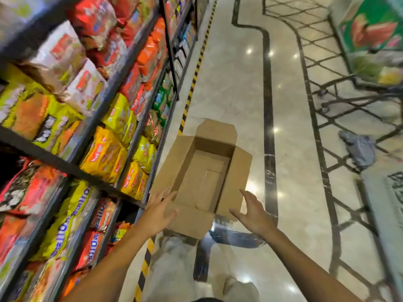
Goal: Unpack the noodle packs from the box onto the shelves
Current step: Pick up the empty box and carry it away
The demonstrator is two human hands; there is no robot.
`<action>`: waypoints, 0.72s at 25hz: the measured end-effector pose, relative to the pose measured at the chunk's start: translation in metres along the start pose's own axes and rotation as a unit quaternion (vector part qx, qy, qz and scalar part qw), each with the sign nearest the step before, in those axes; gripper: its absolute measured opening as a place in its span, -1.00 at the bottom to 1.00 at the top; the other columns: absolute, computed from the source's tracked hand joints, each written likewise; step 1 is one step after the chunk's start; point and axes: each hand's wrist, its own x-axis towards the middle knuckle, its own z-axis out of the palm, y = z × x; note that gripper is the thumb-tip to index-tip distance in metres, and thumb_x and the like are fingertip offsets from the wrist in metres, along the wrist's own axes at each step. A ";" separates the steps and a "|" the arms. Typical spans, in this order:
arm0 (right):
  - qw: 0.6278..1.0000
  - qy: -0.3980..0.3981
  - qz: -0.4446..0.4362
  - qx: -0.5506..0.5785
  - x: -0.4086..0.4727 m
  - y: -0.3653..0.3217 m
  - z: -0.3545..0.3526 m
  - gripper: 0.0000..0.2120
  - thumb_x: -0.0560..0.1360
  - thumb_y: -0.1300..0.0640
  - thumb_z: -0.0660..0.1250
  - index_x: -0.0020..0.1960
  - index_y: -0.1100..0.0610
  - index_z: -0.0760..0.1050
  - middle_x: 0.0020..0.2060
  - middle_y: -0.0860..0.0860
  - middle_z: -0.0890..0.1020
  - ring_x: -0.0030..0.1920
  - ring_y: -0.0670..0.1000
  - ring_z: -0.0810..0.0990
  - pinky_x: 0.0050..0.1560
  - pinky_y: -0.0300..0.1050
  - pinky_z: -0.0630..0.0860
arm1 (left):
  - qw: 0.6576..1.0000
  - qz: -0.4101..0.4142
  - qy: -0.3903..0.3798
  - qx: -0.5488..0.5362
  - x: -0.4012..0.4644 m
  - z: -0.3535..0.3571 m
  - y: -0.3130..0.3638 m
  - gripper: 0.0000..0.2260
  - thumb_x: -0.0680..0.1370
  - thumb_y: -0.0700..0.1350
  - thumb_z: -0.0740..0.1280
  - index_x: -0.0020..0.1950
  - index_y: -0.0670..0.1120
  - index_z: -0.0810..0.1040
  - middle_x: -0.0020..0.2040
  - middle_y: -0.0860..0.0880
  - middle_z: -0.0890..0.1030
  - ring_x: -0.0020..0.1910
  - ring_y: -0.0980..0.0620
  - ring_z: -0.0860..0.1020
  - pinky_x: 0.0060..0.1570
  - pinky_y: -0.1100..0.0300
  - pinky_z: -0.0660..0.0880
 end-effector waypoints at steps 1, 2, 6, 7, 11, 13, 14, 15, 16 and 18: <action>1.000 0.001 0.025 0.011 0.017 -0.004 0.009 -0.09 0.42 -0.43 0.27 0.60 0.02 0.10 0.57 0.05 0.23 0.53 0.09 0.24 0.47 -0.03 0.22 | 1.000 0.000 -0.013 -0.010 0.022 -0.003 -0.018 -0.47 0.61 0.10 0.24 0.56 0.06 0.22 0.58 0.01 0.14 0.56 -0.05 0.04 0.48 0.02 0.08; 0.999 0.003 0.045 0.016 0.033 -0.009 0.018 -0.01 0.36 -0.53 0.19 0.59 0.04 0.12 0.56 0.06 0.25 0.53 0.10 0.26 0.47 -0.02 0.23 | 0.999 0.000 -0.027 -0.018 0.043 -0.005 -0.036 -0.47 0.61 0.07 0.25 0.56 0.06 0.22 0.58 0.02 0.14 0.56 -0.05 0.05 0.48 0.02 0.08; 0.993 -0.009 0.112 0.037 0.088 -0.014 0.059 -0.07 0.42 -0.42 0.29 0.58 0.11 0.16 0.52 0.08 0.32 0.50 0.11 0.31 0.47 0.01 0.29 | 0.997 0.010 -0.079 -0.014 0.119 -0.002 -0.096 -0.51 0.58 0.00 0.28 0.51 0.03 0.32 0.55 -0.04 0.23 0.55 -0.12 0.15 0.48 0.02 0.11; 0.992 -0.009 0.119 0.041 0.101 -0.011 0.068 -0.16 0.47 -0.30 0.36 0.57 0.10 0.16 0.52 0.08 0.32 0.50 0.11 0.32 0.47 0.02 0.31 | 0.996 0.001 -0.083 -0.008 0.137 0.004 -0.111 -0.51 0.54 0.00 0.28 0.48 -0.03 0.37 0.50 -0.13 0.31 0.51 -0.19 0.23 0.45 0.00 0.18; 0.983 -0.006 0.170 0.063 0.149 0.022 0.107 -0.20 0.50 -0.22 0.38 0.58 0.06 0.15 0.53 0.04 0.30 0.51 0.09 0.30 0.46 0.00 0.30 | 0.992 -0.044 -0.121 0.007 0.198 0.045 -0.157 -0.36 0.50 0.17 0.13 0.51 -0.12 0.34 0.52 -0.17 0.30 0.51 -0.18 0.24 0.48 -0.03 0.17; 0.977 -0.003 0.197 0.077 0.181 0.047 0.131 -0.20 0.48 -0.29 0.32 0.58 0.03 0.14 0.55 0.02 0.29 0.51 0.08 0.30 0.46 0.00 0.30 | 0.989 -0.043 -0.139 0.001 0.226 0.079 -0.180 -0.37 0.53 0.15 0.16 0.56 -0.08 0.26 0.55 -0.10 0.26 0.53 -0.12 0.20 0.51 -0.02 0.13; 0.976 -0.003 0.204 0.078 0.196 0.062 0.143 -0.19 0.46 -0.32 0.28 0.58 0.01 0.14 0.55 0.00 0.28 0.51 0.08 0.30 0.47 0.02 0.30 | 0.988 -0.039 -0.151 0.000 0.240 0.098 -0.188 -0.40 0.56 0.10 0.22 0.57 -0.06 0.23 0.56 -0.06 0.23 0.54 -0.09 0.17 0.52 -0.02 0.12; 0.974 -0.001 0.213 0.079 0.211 0.078 0.158 -0.18 0.44 -0.34 0.25 0.58 -0.01 0.13 0.56 -0.02 0.27 0.51 0.08 0.31 0.47 0.03 0.31 | 0.987 -0.031 -0.160 -0.010 0.253 0.118 -0.200 -0.41 0.57 0.04 0.27 0.57 -0.05 0.22 0.56 -0.03 0.22 0.55 -0.07 0.17 0.52 -0.04 0.13; 0.973 -0.003 0.217 0.078 0.223 0.092 0.171 -0.19 0.45 -0.34 0.25 0.58 -0.03 0.13 0.56 -0.04 0.26 0.51 0.08 0.31 0.46 0.03 0.31 | 0.986 -0.026 -0.161 -0.020 0.265 0.137 -0.214 -0.40 0.56 0.00 0.31 0.56 -0.06 0.23 0.56 -0.03 0.22 0.55 -0.07 0.18 0.52 -0.04 0.15; 0.972 -0.007 0.220 0.076 0.248 0.124 0.202 -0.25 0.50 -0.26 0.31 0.57 -0.05 0.12 0.56 -0.05 0.25 0.51 0.08 0.31 0.45 0.00 0.29 | 0.988 -0.034 -0.148 -0.006 0.288 0.174 -0.241 -0.38 0.52 -0.02 0.36 0.55 -0.10 0.27 0.55 -0.08 0.26 0.53 -0.11 0.24 0.49 0.00 0.18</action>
